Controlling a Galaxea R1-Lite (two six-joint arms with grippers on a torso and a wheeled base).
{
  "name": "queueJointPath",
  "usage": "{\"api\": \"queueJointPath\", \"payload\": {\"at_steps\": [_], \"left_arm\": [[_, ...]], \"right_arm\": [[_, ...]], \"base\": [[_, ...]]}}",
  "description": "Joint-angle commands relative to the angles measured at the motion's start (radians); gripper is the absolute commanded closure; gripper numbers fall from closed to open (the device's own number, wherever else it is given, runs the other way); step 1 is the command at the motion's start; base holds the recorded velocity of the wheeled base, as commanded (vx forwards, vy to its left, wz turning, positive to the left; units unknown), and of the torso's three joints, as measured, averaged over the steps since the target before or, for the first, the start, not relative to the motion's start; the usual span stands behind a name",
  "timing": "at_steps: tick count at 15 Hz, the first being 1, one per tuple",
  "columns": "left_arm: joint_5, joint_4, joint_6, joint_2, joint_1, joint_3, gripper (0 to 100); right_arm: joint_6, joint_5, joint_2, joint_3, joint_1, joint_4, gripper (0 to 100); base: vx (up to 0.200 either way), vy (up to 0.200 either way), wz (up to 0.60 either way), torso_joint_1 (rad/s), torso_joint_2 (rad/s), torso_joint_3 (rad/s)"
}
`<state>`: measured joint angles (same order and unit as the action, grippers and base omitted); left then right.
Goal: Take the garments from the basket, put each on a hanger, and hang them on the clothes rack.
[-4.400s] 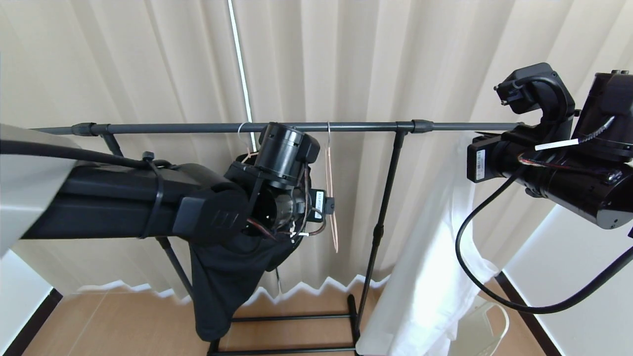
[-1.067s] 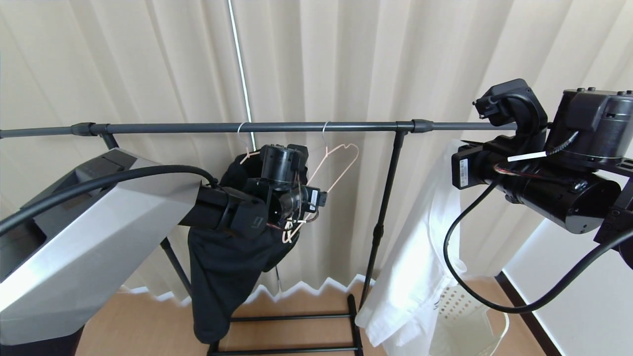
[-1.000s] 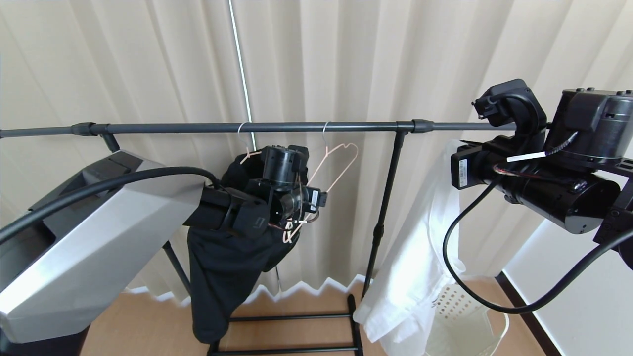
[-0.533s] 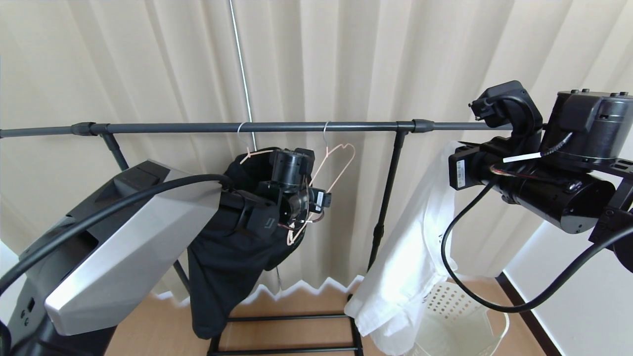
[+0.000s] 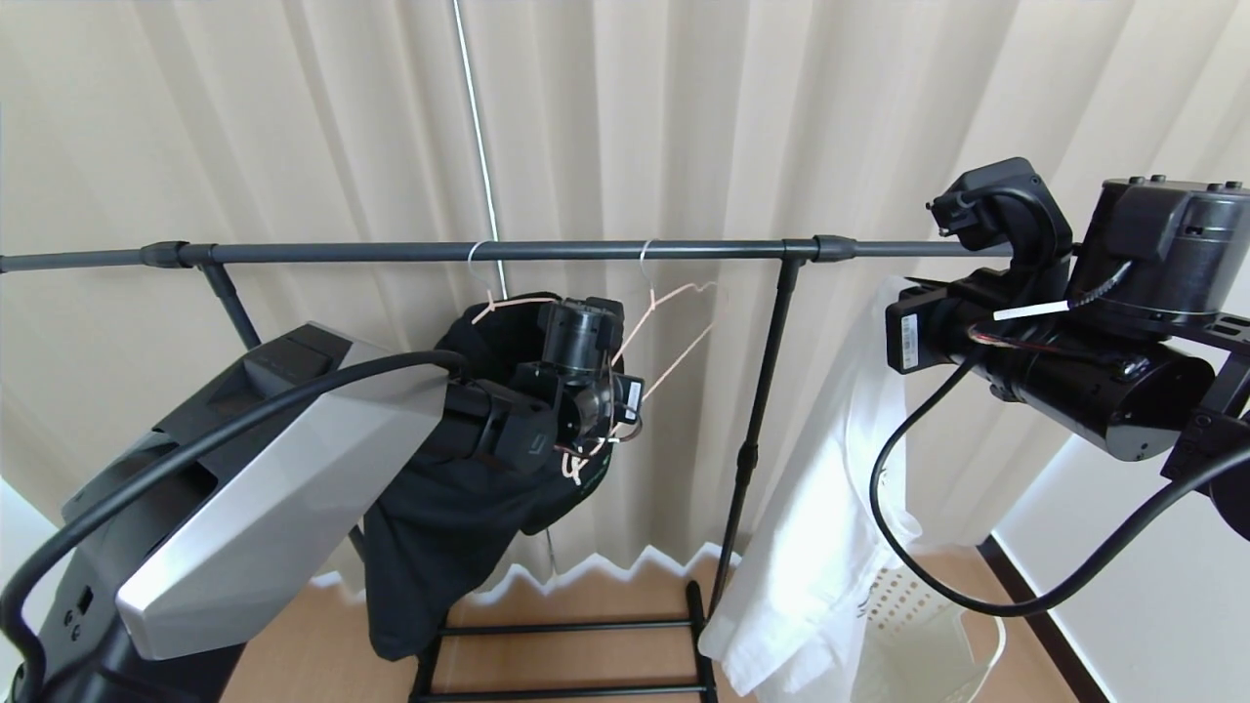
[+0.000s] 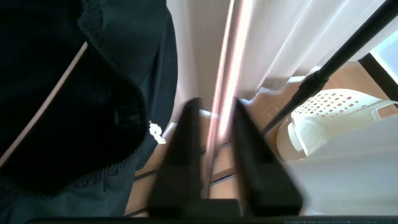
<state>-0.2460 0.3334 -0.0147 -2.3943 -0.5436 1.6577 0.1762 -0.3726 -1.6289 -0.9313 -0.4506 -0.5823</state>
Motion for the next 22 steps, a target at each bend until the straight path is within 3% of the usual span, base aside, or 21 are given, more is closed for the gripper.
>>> {"api": "queueJointPath", "payload": {"at_steps": [1,8,13,20,22], "left_arm": [[-0.007,0.001,-0.001,0.001,0.001,0.013,100],[-0.033,0.007,-0.019,0.046,-0.012,0.004,100],[-0.041,0.024,-0.037,0.122,-0.039,-0.099,100],[-0.067,0.263,-0.034,0.405,-0.05,-0.579,100],[-0.096,0.366,-0.036,0.512,-0.056,-0.803,100]], "right_arm": [[0.0,0.0,0.0,0.0,0.0,-0.001,100],[0.0,0.0,0.004,0.006,-0.002,-0.001,100],[0.0,0.0,0.012,0.006,-0.002,-0.001,100],[0.002,-0.005,0.017,0.022,-0.036,-0.002,100],[0.002,-0.026,0.018,0.026,-0.059,-0.002,100]], "base": [[0.0,0.0,0.0,0.0,0.0,0.0],[0.0,0.0,0.0,0.0,0.0,0.0],[0.0,0.0,0.0,0.0,0.0,0.0],[0.0,0.0,0.0,0.0,0.0,0.0],[0.0,0.0,0.0,0.0,0.0,0.0]]}}
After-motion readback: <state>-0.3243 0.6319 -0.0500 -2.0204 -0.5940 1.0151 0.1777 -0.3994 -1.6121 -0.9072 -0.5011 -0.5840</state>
